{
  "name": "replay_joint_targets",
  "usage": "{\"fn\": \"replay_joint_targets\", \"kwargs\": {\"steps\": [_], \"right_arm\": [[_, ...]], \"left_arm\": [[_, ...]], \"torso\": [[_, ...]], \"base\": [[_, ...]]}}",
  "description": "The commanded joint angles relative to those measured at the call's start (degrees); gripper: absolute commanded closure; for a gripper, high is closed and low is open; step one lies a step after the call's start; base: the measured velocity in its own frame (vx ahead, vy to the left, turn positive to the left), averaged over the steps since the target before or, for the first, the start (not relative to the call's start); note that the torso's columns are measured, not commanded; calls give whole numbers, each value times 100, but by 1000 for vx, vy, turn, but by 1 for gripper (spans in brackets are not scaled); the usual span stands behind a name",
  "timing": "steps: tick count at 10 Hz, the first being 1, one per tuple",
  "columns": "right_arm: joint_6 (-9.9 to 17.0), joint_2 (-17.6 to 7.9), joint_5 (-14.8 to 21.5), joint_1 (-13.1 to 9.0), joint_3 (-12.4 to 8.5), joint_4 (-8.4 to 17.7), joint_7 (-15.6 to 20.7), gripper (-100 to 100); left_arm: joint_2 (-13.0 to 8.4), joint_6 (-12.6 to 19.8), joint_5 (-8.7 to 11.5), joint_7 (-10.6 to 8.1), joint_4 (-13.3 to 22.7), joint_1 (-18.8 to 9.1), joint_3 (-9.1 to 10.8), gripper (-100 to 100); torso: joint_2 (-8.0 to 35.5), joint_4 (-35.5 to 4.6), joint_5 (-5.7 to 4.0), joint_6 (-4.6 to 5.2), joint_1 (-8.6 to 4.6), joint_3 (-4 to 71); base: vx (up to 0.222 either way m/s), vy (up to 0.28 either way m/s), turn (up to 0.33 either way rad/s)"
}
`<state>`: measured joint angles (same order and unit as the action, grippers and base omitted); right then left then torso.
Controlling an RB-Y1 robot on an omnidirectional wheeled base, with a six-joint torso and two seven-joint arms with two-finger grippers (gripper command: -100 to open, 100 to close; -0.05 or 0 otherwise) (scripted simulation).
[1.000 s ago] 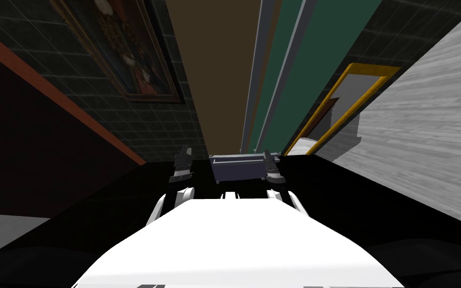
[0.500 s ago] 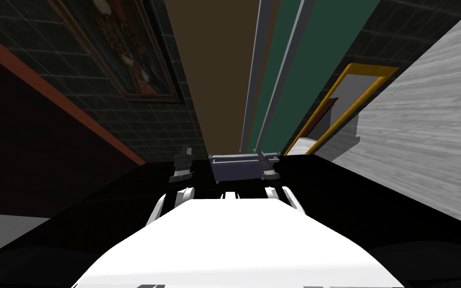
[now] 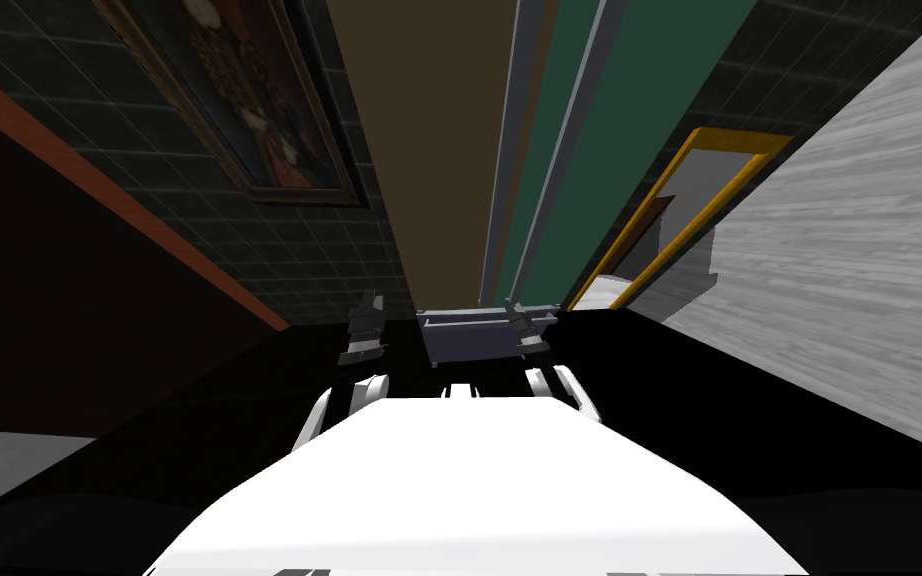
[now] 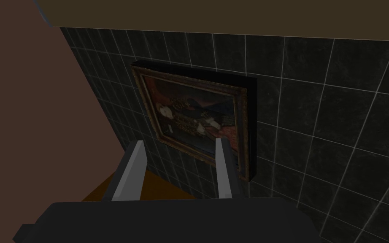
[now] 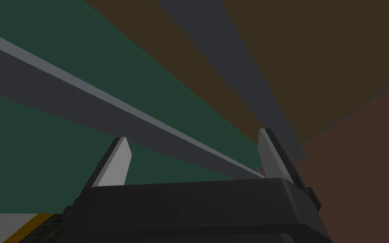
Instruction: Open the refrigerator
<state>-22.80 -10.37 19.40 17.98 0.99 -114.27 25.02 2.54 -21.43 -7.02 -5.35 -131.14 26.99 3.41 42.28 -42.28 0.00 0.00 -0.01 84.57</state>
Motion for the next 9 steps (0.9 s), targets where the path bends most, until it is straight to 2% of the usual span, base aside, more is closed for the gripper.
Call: {"fn": "replay_joint_targets", "kwargs": {"steps": [1,4,5,6,7,8,9], "right_arm": [[179,-18,231,-190,62,209,417,-100],[405,-31,525,-444,134,486,875,-100],[405,-31,525,-444,134,486,940,-100],[522,-30,676,-576,172,632,1144,-100],[522,-30,676,-576,172,632,1193,-100],[641,-24,830,-710,209,782,1422,-100],[641,-24,830,-710,209,782,1449,-100]], "left_arm": [[0,0,0,0,0,0,0,0],[0,0,0,0,0,0,0,0],[0,0,0,0,0,0,0,0],[0,0,0,0,0,0,0,0],[0,0,0,0,0,0,0,0],[0,0,0,0,0,0,0,0],[0,0,0,0,0,0,0,0]], "torso": [[1,0,0,1,1,-1],[1,0,1,1,2,0],[1,0,0,0,2,-1],[1,0,1,0,2,-1],[0,0,0,0,1,0],[1,-1,1,1,2,-1],[1,0,0,0,1,-1]], "base": [[-1,-7,-7],[-2,-8,-6],[0,-6,-3],[-1,-8,-7],[-1,-6,-1],[-2,-6,-8],[-1,-6,-2]]}}
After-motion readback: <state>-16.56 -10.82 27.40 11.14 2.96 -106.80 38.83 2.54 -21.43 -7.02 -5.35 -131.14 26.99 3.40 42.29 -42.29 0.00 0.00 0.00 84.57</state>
